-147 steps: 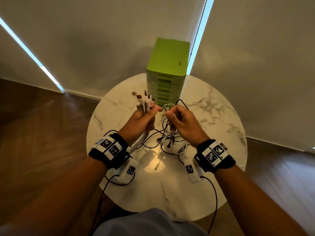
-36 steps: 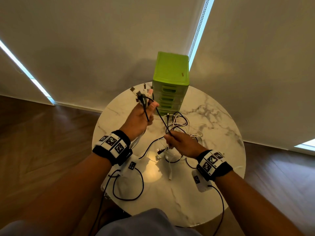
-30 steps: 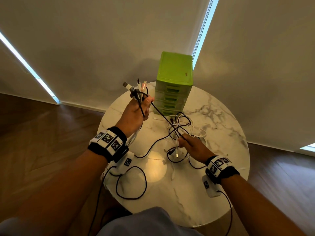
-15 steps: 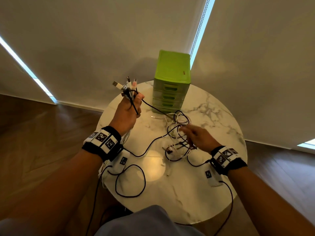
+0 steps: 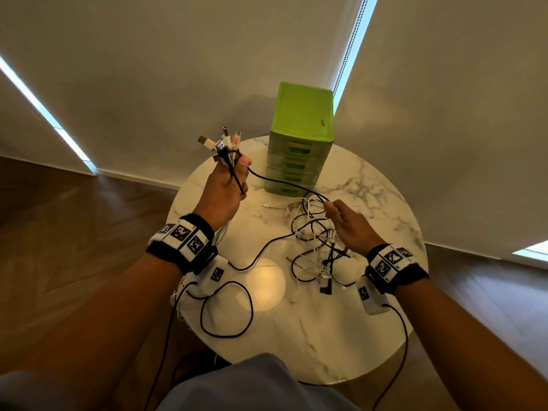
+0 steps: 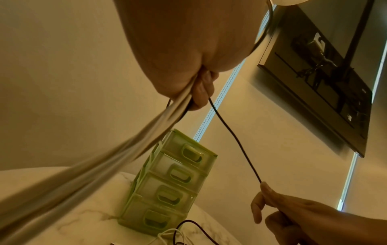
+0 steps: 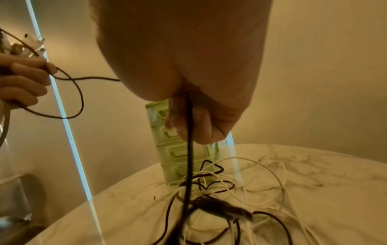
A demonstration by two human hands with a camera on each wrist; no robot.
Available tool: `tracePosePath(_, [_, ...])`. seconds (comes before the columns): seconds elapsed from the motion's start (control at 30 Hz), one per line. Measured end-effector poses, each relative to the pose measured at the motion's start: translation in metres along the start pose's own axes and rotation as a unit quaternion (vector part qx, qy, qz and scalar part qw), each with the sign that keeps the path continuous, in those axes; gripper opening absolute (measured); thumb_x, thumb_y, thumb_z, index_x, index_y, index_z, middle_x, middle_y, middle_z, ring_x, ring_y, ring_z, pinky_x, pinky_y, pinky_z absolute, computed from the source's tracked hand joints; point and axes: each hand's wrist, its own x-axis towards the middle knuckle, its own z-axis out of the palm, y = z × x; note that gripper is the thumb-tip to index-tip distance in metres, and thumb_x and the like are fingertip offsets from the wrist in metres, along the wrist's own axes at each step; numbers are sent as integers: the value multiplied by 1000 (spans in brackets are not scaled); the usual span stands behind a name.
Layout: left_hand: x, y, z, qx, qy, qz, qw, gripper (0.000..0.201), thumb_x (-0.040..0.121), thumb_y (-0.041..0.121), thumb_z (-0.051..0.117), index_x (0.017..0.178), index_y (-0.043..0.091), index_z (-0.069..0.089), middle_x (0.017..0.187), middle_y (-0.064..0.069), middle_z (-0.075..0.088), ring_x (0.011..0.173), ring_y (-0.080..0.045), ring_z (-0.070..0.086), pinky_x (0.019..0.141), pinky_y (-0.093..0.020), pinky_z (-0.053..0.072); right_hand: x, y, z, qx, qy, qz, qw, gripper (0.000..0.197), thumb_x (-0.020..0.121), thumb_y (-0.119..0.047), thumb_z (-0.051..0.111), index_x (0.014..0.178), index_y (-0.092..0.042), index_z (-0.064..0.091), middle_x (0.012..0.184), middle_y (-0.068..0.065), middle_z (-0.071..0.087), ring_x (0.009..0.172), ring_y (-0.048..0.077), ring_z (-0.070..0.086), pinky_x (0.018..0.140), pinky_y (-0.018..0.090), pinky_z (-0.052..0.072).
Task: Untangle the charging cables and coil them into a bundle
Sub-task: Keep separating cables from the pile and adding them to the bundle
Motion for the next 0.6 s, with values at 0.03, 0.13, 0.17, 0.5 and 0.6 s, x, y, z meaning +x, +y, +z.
tracePosePath(0.03, [-1,0,1,0,-2,1,1000,20,110,23,40,105,6,50,70,-1,31,51,-4,31,46,-17,30,0,-1,0,10,-10,4,1000,49,102,-59,25,103,-20,55,69,-8,54,64,11,53,63,30,37])
tracePosePath(0.13, [-3,-1,6,-14,-10,3,1000,20,110,22,38,106,5,50,69,3,34,52,-3,32,47,-17,30,-3,5,11,26,-87,27,996,43,103,-58,29,110,-24,54,75,-10,61,69,13,64,72,33,50])
tracePosePath(0.17, [-3,0,7,-18,-14,7,1000,21,110,22,38,104,6,50,67,6,36,51,-3,31,46,-17,29,-6,11,19,37,-125,35,991,36,103,-55,34,110,-25,53,79,-6,65,73,17,69,74,37,55])
tracePosePath(0.5, [8,5,-1,-32,-16,23,999,22,110,24,40,98,10,52,58,13,38,47,-2,32,45,-17,30,-27,62,63,-40,-150,-10,988,21,107,-25,41,116,-18,59,93,-1,68,86,20,66,85,40,54])
tracePosePath(0.6, [7,-1,2,-11,-13,1,1000,26,109,23,42,116,0,53,58,14,39,49,-2,32,46,-17,31,-16,47,41,4,-12,-30,999,23,107,-24,41,127,-24,53,76,1,66,65,15,64,66,27,54])
